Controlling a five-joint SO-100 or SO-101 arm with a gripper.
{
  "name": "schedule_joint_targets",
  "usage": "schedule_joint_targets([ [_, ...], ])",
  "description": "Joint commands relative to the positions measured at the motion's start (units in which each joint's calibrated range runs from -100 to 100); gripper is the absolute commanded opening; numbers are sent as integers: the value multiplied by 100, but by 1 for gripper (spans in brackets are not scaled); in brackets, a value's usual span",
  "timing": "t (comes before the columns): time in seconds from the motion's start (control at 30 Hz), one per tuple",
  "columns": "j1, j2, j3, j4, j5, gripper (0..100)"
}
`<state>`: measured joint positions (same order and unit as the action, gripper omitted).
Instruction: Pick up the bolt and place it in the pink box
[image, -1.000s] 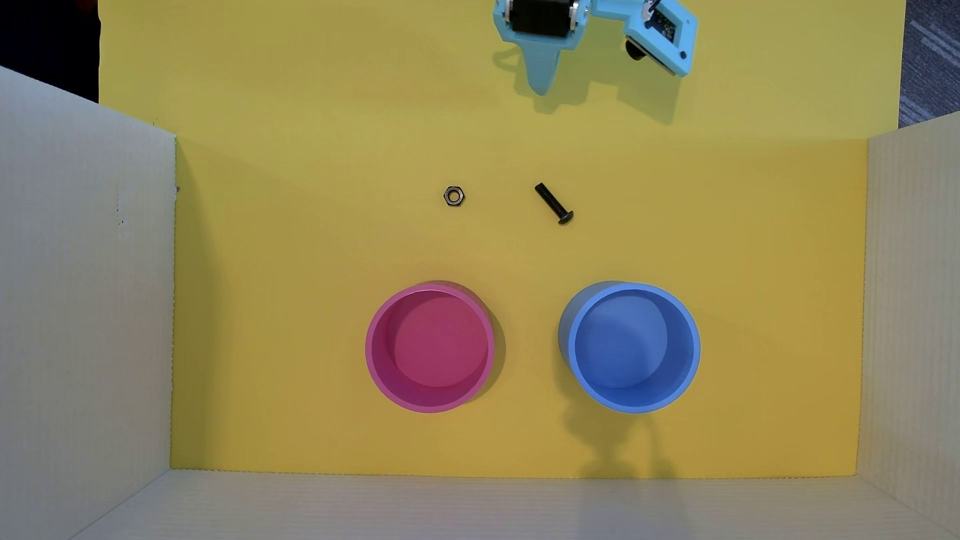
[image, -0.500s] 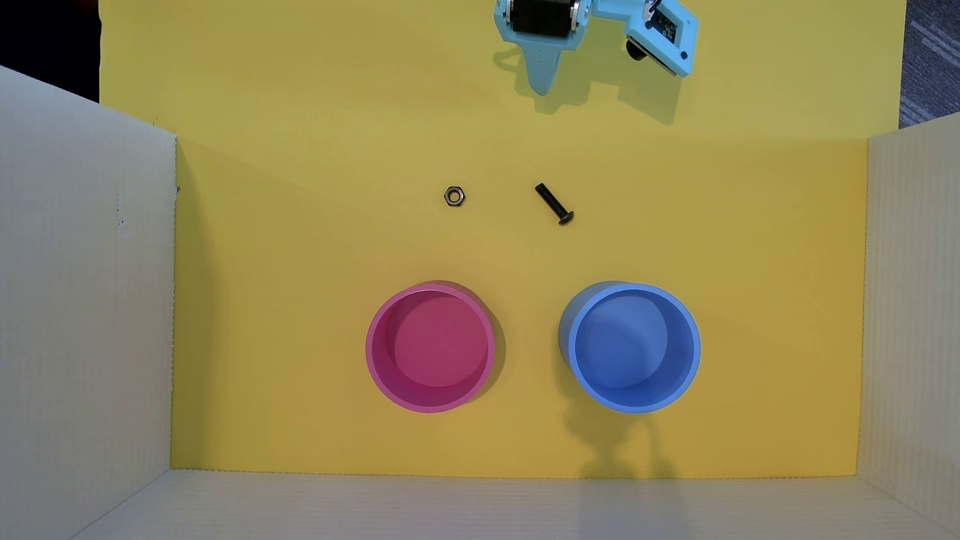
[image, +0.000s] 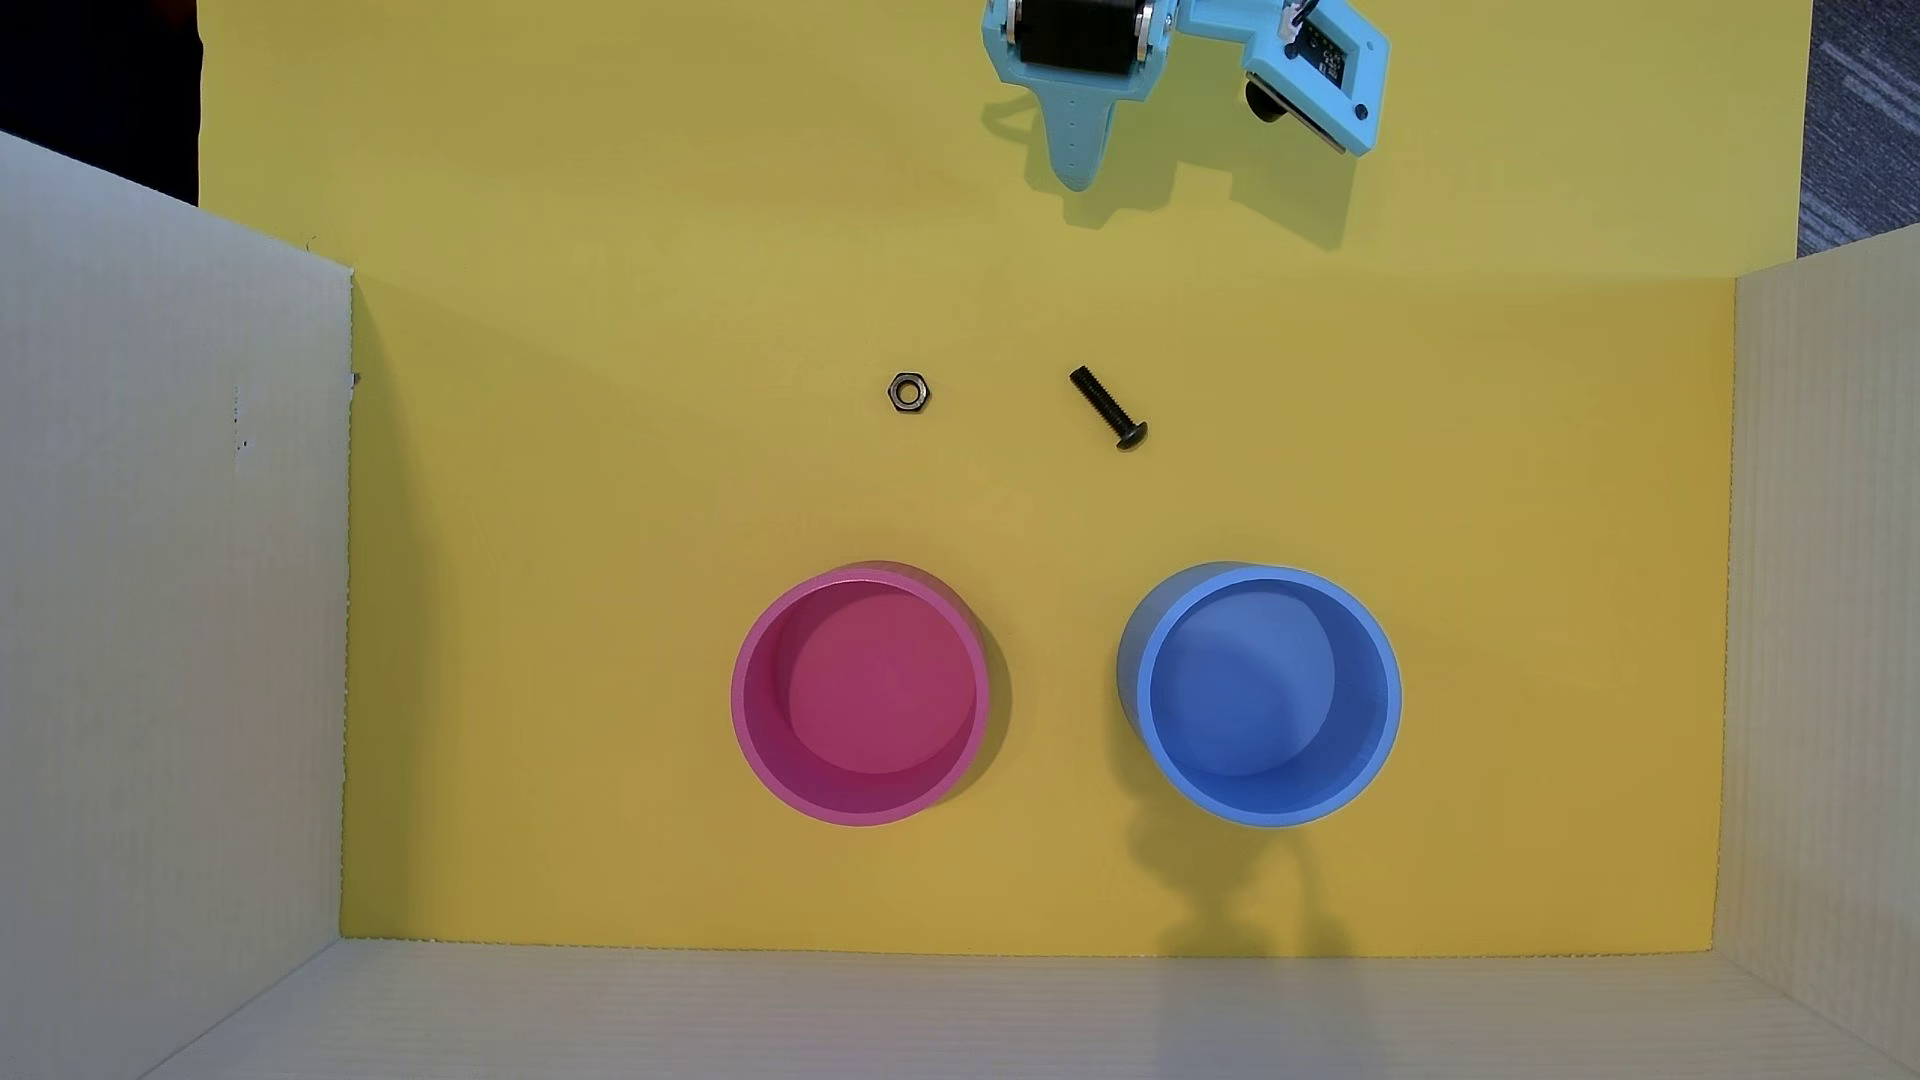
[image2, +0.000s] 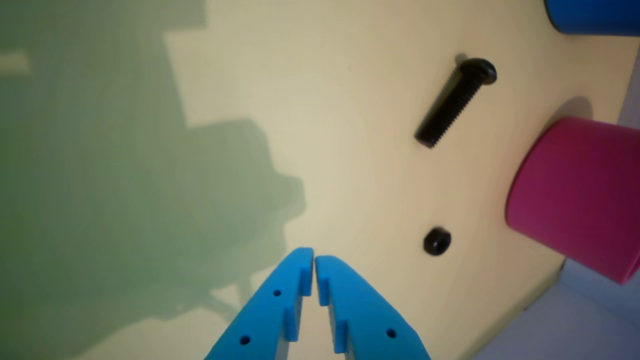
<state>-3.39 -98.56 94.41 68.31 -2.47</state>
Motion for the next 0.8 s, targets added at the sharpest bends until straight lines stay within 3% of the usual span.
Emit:
schedule_joint_targets([
  [0.0,-14,7,-38,-40,15,1],
  [0.17,-14,7,-38,-117,15,1],
  [0.4,-66,75,-717,-1455,15,1],
  [0.77,-36,411,-1739,-2322,15,1],
])
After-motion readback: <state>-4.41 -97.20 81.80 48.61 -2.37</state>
